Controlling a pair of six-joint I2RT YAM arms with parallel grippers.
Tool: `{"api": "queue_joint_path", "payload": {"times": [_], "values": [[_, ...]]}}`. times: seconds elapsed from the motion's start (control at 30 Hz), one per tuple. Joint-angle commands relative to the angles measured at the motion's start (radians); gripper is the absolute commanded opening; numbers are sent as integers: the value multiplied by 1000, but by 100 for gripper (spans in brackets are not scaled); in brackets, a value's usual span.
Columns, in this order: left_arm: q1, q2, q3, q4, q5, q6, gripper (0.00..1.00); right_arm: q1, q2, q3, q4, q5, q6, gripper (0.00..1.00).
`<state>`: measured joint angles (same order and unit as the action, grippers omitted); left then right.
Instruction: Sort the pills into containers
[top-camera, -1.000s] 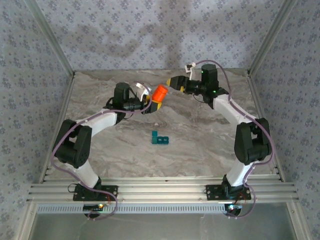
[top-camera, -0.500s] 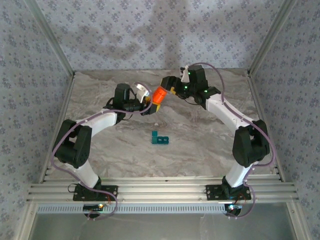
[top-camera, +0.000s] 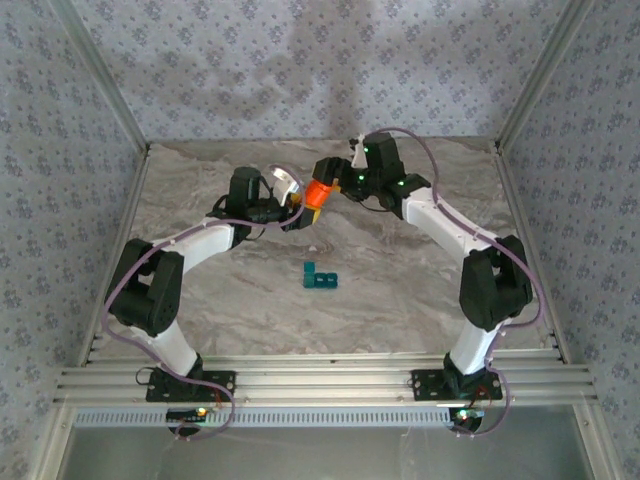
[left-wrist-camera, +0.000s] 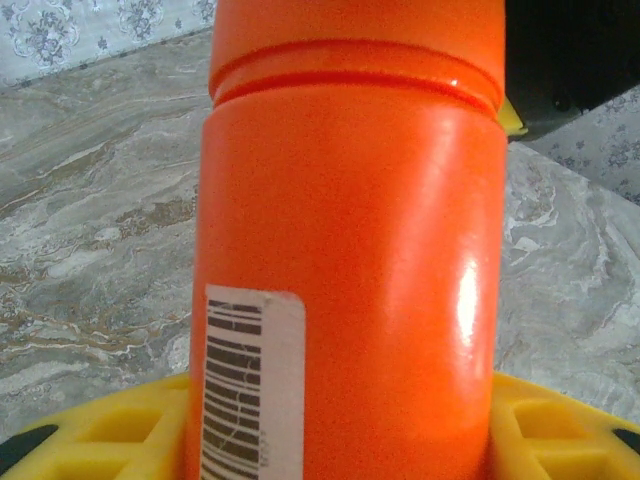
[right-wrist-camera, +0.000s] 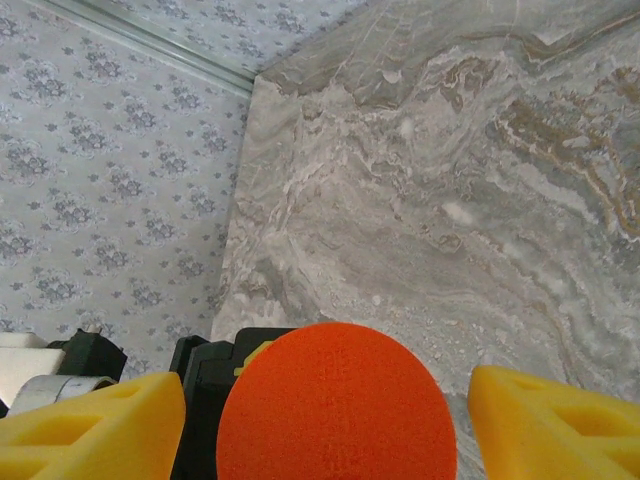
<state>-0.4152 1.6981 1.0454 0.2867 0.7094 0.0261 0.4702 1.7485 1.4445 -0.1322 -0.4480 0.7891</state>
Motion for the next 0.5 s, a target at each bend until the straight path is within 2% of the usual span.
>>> {"api": "queue_joint_path", "payload": {"times": [0.0, 0.2, 0.3, 0.37, 0.47], "values": [[-7, -28, 35, 13, 13, 19, 0, 8, 18, 22, -3, -3, 6, 69], [-7, -28, 36, 20, 17, 13, 0, 0, 15, -4, 38, -44, -12, 43], [-4, -29, 34, 39, 34, -3, 0, -17, 14, -33, 114, -97, -60, 36], [0, -31, 31, 67, 63, -31, 0, -36, 15, -70, 239, -170, -136, 35], [8, -34, 21, 137, 128, -100, 0, -86, 20, -152, 532, -376, -198, 36]]}}
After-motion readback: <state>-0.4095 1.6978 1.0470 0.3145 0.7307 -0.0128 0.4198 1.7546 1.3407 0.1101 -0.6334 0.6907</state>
